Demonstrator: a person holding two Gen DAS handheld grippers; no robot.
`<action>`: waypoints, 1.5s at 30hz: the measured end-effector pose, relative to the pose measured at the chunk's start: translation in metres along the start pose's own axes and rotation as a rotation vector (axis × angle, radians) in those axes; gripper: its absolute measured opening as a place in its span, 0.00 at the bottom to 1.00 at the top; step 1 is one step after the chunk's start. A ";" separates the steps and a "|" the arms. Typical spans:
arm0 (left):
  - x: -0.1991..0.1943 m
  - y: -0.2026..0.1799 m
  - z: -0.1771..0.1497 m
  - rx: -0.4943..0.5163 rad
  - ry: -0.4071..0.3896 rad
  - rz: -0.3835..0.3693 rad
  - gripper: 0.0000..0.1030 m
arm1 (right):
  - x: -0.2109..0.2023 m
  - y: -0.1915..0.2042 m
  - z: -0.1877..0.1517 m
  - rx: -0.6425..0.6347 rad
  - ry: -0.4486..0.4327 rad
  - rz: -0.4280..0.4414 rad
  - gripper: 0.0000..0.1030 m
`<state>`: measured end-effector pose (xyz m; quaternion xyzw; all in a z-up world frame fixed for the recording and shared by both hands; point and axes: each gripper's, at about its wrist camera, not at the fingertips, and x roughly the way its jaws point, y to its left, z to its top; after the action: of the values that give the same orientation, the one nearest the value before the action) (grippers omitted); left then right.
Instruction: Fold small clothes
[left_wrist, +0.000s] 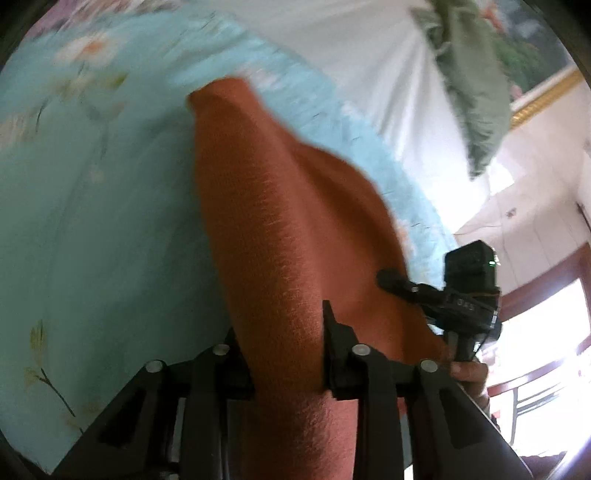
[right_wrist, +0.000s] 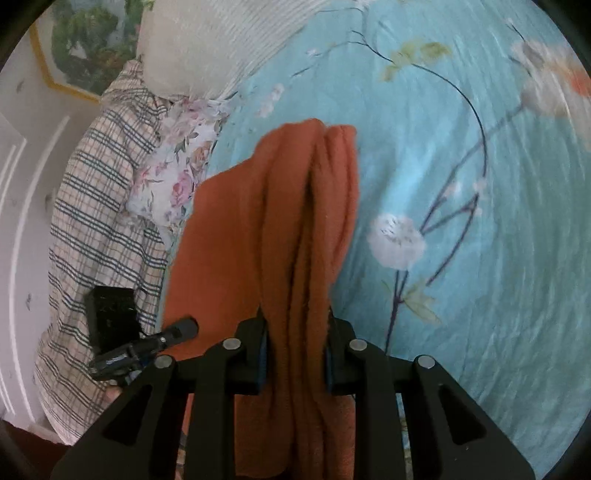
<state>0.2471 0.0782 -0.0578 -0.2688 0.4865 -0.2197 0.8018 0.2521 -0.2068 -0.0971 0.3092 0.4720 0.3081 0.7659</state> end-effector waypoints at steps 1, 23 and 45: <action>0.002 0.006 0.000 -0.020 0.010 -0.016 0.38 | 0.000 0.001 0.000 0.002 0.000 -0.002 0.23; 0.007 0.036 0.135 -0.101 -0.194 0.093 0.21 | -0.009 0.006 -0.002 -0.038 -0.016 -0.071 0.28; -0.043 -0.044 0.005 0.148 -0.163 -0.051 0.25 | -0.018 0.040 0.021 -0.113 -0.109 -0.230 0.35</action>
<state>0.2290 0.0722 0.0004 -0.2381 0.3951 -0.2525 0.8505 0.2573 -0.1996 -0.0491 0.2256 0.4439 0.2272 0.8369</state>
